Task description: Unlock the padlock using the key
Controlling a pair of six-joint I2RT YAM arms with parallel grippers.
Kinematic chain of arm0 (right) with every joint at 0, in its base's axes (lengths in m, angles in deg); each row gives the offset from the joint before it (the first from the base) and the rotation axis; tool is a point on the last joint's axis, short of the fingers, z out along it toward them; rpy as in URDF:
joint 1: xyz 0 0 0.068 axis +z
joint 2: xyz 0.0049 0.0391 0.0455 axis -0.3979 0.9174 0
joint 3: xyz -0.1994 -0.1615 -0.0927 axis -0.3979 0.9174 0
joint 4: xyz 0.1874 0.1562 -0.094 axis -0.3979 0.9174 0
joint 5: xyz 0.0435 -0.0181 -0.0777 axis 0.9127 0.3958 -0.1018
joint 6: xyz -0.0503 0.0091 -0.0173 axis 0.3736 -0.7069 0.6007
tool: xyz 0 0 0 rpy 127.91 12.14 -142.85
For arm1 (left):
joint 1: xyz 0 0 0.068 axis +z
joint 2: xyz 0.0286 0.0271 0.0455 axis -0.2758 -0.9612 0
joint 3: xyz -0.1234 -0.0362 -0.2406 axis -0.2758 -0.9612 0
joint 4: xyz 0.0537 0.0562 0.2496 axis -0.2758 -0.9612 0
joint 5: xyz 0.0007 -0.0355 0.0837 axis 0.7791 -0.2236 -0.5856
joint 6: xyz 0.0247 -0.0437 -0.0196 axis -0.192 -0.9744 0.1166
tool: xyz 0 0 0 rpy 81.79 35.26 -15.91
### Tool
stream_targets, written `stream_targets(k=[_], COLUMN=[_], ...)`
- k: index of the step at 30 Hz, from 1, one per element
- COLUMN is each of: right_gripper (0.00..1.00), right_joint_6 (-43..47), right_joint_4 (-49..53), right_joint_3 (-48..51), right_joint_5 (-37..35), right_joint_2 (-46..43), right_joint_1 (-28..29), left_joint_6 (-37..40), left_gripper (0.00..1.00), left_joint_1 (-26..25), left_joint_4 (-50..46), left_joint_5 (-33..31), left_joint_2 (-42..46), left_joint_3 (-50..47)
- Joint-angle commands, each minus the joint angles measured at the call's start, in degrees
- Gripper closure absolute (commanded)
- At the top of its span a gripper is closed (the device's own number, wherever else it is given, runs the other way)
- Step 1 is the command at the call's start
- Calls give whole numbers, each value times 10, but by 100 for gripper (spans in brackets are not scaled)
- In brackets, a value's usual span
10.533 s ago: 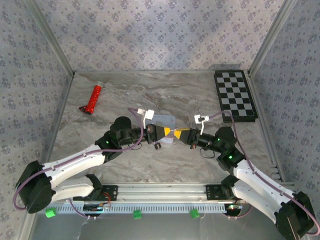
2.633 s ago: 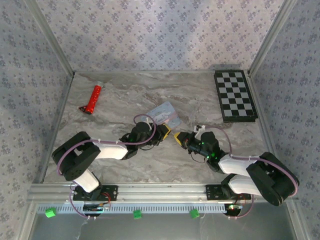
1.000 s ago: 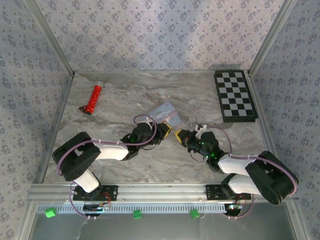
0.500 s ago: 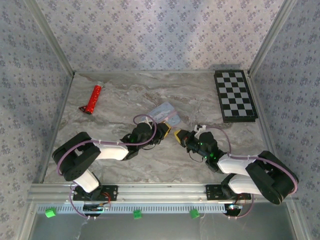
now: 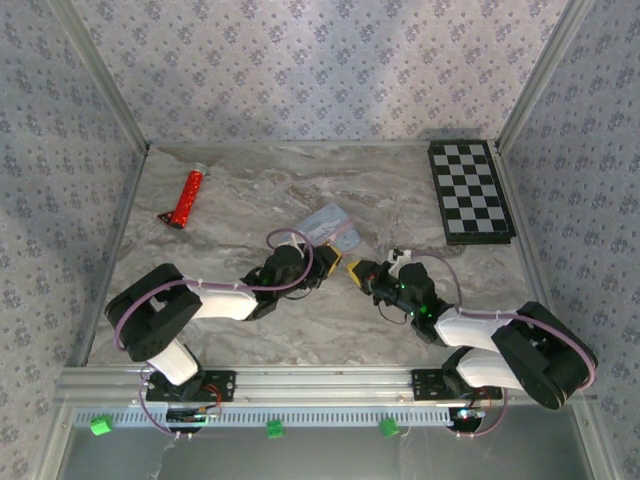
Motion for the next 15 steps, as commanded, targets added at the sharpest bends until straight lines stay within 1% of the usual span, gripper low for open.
stream_targets(k=[1,4,7,15], right_gripper=[100,100,100,100], right_joint_6=[-3,-3,-1,-14], right_joint_4=[-11,12,22,-27], right_joint_3=[-25,-26,-33,-35], right_joint_5=[41,54,64,74], right_joint_2=[-24,-39,-40,-8], right_joint_1=[-10,-24,-25,-19], left_joint_6=[13,25,30,46], left_gripper=[100,100,100,100], left_joint_1=[-28,-28,-29,-33], left_joint_4=[57,62,78,88], left_joint_5=[107,122,133,143], left_joint_2=[-5,-9,-15,-18], left_joint_3=[33,33,33,48])
